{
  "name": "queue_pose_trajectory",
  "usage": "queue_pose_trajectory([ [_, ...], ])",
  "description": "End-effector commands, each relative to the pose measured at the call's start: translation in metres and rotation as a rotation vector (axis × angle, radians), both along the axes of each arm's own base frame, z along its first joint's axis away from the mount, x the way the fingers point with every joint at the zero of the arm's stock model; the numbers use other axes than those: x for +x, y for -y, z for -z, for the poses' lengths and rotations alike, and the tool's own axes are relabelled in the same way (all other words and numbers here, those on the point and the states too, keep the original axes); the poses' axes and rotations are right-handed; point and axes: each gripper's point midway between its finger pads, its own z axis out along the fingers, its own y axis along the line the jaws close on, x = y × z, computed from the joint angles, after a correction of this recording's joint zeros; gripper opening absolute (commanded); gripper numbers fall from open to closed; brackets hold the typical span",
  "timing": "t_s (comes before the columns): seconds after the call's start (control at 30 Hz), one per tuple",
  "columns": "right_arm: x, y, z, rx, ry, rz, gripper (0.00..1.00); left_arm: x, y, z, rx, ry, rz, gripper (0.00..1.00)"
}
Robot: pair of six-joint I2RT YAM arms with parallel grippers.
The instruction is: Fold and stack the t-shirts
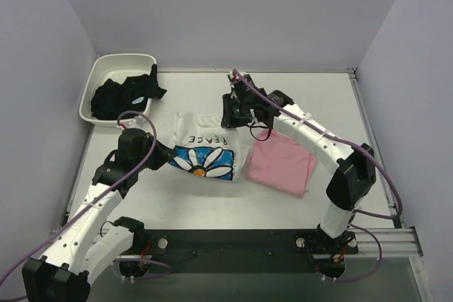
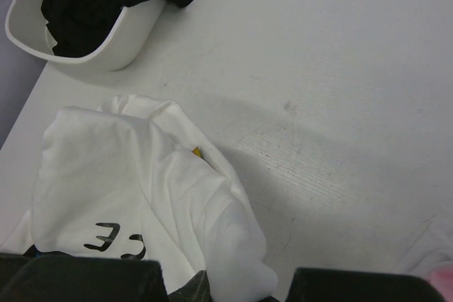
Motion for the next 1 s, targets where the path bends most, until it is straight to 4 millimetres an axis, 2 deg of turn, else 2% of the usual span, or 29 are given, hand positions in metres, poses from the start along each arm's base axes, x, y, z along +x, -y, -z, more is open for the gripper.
queue_pose_trajectory([
  [0.0, 0.003, 0.031, -0.041, -0.024, 0.074, 0.062, 0.0, 0.015, 0.028, -0.044, -0.054, 0.087, 0.085, 0.0],
  [0.07, 0.003, 0.047, -0.052, -0.019, 0.093, 0.097, 0.0, 0.022, 0.04, -0.058, -0.064, 0.118, 0.107, 0.0],
  [0.1, 0.003, 0.055, -0.053, -0.026, 0.098, 0.115, 0.0, 0.026, 0.049, -0.058, -0.057, 0.119, 0.12, 0.0],
  [0.13, 0.004, 0.067, -0.062, -0.019, 0.115, 0.146, 0.0, 0.024, 0.062, -0.061, -0.055, 0.123, 0.155, 0.0],
  [0.17, 0.003, 0.078, -0.058, -0.03, 0.109, 0.167, 0.0, 0.027, 0.07, -0.07, -0.057, 0.14, 0.164, 0.0],
  [0.2, 0.001, 0.087, -0.067, -0.02, 0.128, 0.186, 0.0, 0.032, 0.08, -0.065, -0.054, 0.131, 0.178, 0.0],
  [0.23, 0.0, 0.096, -0.069, -0.023, 0.131, 0.199, 0.0, 0.028, 0.095, -0.067, -0.059, 0.136, 0.216, 0.0],
  [0.27, 0.002, 0.114, -0.061, -0.036, 0.114, 0.241, 0.0, 0.031, 0.106, -0.075, -0.075, 0.158, 0.227, 0.0],
  [0.3, -0.002, 0.122, -0.07, -0.01, 0.126, 0.253, 0.0, 0.034, 0.114, -0.069, -0.059, 0.148, 0.225, 0.0],
  [0.33, -0.003, 0.131, -0.07, -0.005, 0.122, 0.269, 0.0, 0.027, 0.131, -0.069, -0.062, 0.152, 0.266, 0.0],
  [0.37, 0.001, 0.15, -0.068, -0.006, 0.116, 0.32, 0.0, 0.028, 0.14, -0.072, -0.069, 0.163, 0.275, 0.0],
  [0.43, -0.008, 0.166, -0.065, 0.003, 0.104, 0.342, 0.0, 0.029, 0.162, -0.065, -0.052, 0.159, 0.297, 0.0],
  [0.47, -0.006, 0.182, -0.063, 0.0, 0.102, 0.386, 0.0, 0.025, 0.177, -0.064, -0.057, 0.168, 0.328, 0.0],
  [0.5, -0.014, 0.19, -0.058, -0.006, 0.098, 0.402, 0.0, 0.028, 0.188, -0.055, -0.047, 0.149, 0.34, 0.0],
  [0.57, -0.015, 0.215, -0.051, -0.029, 0.1, 0.478, 0.0, 0.026, 0.208, -0.051, -0.062, 0.152, 0.376, 0.0],
  [0.67, -0.021, 0.241, -0.036, -0.034, 0.073, 0.548, 0.0, 0.033, 0.234, -0.029, -0.047, 0.126, 0.411, 0.0],
  [0.7, -0.022, 0.246, -0.025, -0.038, 0.052, 0.564, 0.0, 0.034, 0.243, -0.033, -0.06, 0.131, 0.427, 0.0],
  [0.73, -0.023, 0.249, -0.021, -0.03, 0.041, 0.575, 0.0, 0.035, 0.249, -0.03, -0.057, 0.127, 0.435, 0.0],
  [0.77, -0.022, 0.251, -0.017, -0.027, 0.032, 0.582, 0.0, 0.034, 0.259, -0.018, -0.048, 0.109, 0.453, 0.0],
  [0.83, -0.02, 0.258, -0.009, -0.014, 0.018, 0.609, 0.0, 0.035, 0.273, -0.019, -0.057, 0.116, 0.472, 0.0],
  [0.87, -0.019, 0.259, -0.007, 0.001, 0.012, 0.608, 0.0, 0.036, 0.28, -0.009, -0.05, 0.105, 0.48, 0.0],
  [0.93, -0.012, 0.265, -0.006, 0.013, 0.014, 0.628, 0.0, 0.033, 0.292, -0.006, -0.053, 0.105, 0.494, 0.0],
  [0.97, -0.01, 0.264, -0.004, 0.016, 0.001, 0.625, 0.0, 0.033, 0.296, 0.002, -0.046, 0.092, 0.497, 0.0],
])
